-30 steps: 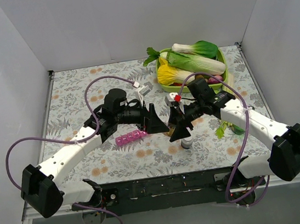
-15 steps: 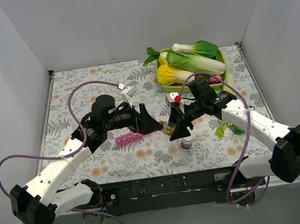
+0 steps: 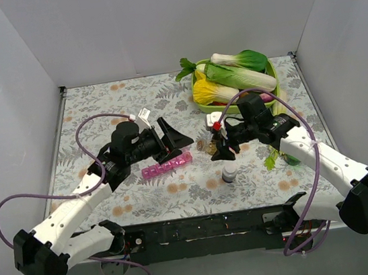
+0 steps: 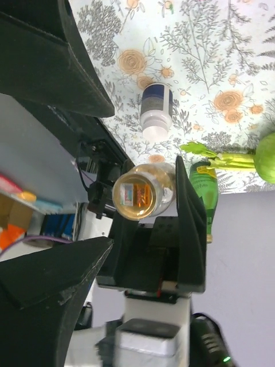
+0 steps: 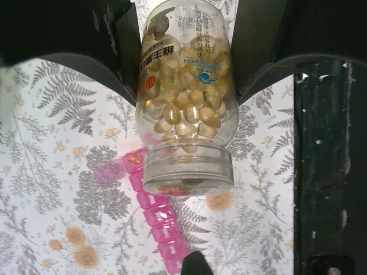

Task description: Sort the pills into containers

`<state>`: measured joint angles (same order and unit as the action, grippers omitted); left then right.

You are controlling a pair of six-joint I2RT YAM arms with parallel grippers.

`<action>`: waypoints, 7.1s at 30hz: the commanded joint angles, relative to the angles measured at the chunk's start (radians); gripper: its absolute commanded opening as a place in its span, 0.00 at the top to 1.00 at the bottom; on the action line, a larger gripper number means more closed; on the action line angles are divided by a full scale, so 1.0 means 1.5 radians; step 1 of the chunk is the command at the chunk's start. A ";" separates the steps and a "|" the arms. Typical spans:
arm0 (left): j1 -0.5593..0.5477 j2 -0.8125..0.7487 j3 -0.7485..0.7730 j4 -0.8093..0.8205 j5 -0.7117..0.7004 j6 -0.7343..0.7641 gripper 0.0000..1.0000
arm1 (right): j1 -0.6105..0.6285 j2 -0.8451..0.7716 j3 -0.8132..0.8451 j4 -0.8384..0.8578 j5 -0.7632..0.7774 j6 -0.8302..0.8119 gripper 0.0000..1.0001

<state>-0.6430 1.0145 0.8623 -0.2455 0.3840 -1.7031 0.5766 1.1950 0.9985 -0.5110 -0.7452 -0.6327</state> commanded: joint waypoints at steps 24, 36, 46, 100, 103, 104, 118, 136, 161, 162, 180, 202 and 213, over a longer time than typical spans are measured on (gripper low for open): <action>-0.051 0.153 0.071 0.079 0.000 -0.111 0.42 | 0.009 -0.003 -0.007 0.036 0.035 -0.007 0.99; -0.054 0.169 0.062 0.090 0.056 -0.081 0.73 | 0.009 0.003 -0.007 0.036 0.017 0.005 0.99; -0.054 0.215 0.095 0.062 0.147 0.147 0.92 | 0.009 0.022 -0.011 0.028 -0.098 0.042 0.99; 0.033 0.092 0.022 0.130 0.071 -0.182 0.19 | 0.057 -0.038 0.005 0.057 0.224 -0.050 0.99; 0.012 0.111 0.028 0.125 0.050 -0.179 0.23 | 0.056 -0.037 0.001 0.058 0.214 -0.044 0.99; 0.008 0.118 0.028 0.118 0.047 -0.176 0.23 | 0.056 -0.037 0.001 0.059 0.210 -0.039 0.99; -0.029 0.174 0.060 0.115 0.045 -0.145 0.40 | 0.056 -0.032 -0.005 0.061 0.182 -0.026 0.99; -0.033 0.235 0.059 0.172 0.334 0.193 0.93 | 0.004 0.002 -0.031 0.085 -0.057 0.089 0.99; 0.068 0.088 0.125 0.079 0.259 0.288 0.02 | -0.038 0.004 -0.077 0.149 -0.232 0.153 0.99; 0.070 0.078 0.122 0.049 0.235 0.259 0.02 | -0.037 0.003 -0.067 0.115 -0.213 0.114 0.99; 0.071 0.057 -0.056 0.206 0.142 -0.167 0.16 | 0.084 -0.020 0.034 0.027 0.255 -0.068 0.99; -0.012 0.158 -0.024 0.226 0.109 -0.139 0.53 | 0.089 0.000 0.031 0.027 0.221 -0.049 0.99; -0.014 0.171 -0.023 0.196 0.105 -0.077 0.53 | 0.088 -0.002 0.026 0.026 0.203 -0.044 0.99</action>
<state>-0.6598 1.2709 0.7975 0.0860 0.5648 -1.8835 0.7021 1.1995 1.0180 -0.5049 -0.3920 -0.7097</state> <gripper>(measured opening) 0.448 0.606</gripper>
